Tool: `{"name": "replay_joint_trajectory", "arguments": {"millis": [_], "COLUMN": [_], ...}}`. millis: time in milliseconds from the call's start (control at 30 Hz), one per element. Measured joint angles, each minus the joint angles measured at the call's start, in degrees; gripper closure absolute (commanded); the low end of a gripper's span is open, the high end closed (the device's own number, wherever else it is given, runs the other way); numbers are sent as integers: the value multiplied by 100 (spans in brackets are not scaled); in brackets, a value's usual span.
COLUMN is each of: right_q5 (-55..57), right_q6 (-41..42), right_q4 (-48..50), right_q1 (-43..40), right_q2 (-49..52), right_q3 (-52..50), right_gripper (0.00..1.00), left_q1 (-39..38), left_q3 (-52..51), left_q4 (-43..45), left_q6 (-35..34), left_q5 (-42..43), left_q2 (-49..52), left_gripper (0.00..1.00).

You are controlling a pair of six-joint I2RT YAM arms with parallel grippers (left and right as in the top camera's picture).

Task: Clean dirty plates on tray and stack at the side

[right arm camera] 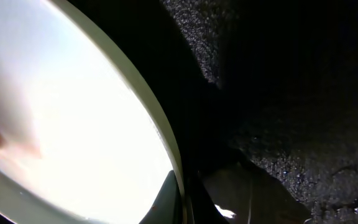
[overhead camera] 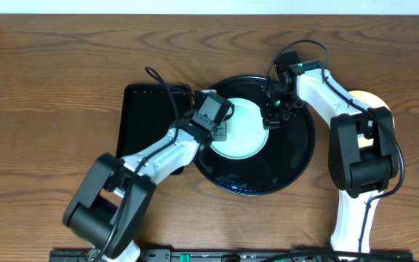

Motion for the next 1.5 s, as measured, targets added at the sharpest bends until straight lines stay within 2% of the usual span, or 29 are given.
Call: {"name": "replay_joint_trajectory", "arguments": {"millis": [233, 367, 600, 800, 967, 1100, 1400, 1500], "right_q5": [2, 0, -24, 76, 647, 1292, 2461, 2632], "right_q6": [0, 7, 90, 107, 105, 48, -420, -553], "right_q4": [-22, 11, 640, 868, 852, 855, 822, 769], "right_q1": [7, 9, 9, 7, 7, 4, 4, 4], "right_q2": [0, 0, -4, -44, -372, -990, -1886, -1993], "right_q3": [0, -9, -31, -31, -31, -28, -28, -28], "right_gripper": [99, 99, 99, 99, 99, 99, 99, 99], "left_q1": [170, 343, 1032, 1620, 1945, 2159, 2728, 2920], "left_q3": [-7, -7, -17, -184, -354, -413, -422, -422], "left_q4": [-90, -533, -1204, -1246, -1213, -1078, -658, -664], "left_q6": [229, 286, 236, 205, 251, 437, 1180, 1270], "left_q5": [-179, -223, -254, -190, 2, 352, 2050, 2118], "left_q2": [-997, -1294, -1325, -1311, -1086, -737, -326, -321], "left_gripper": [92, 92, 92, 92, 93, 92, 93, 93]}}
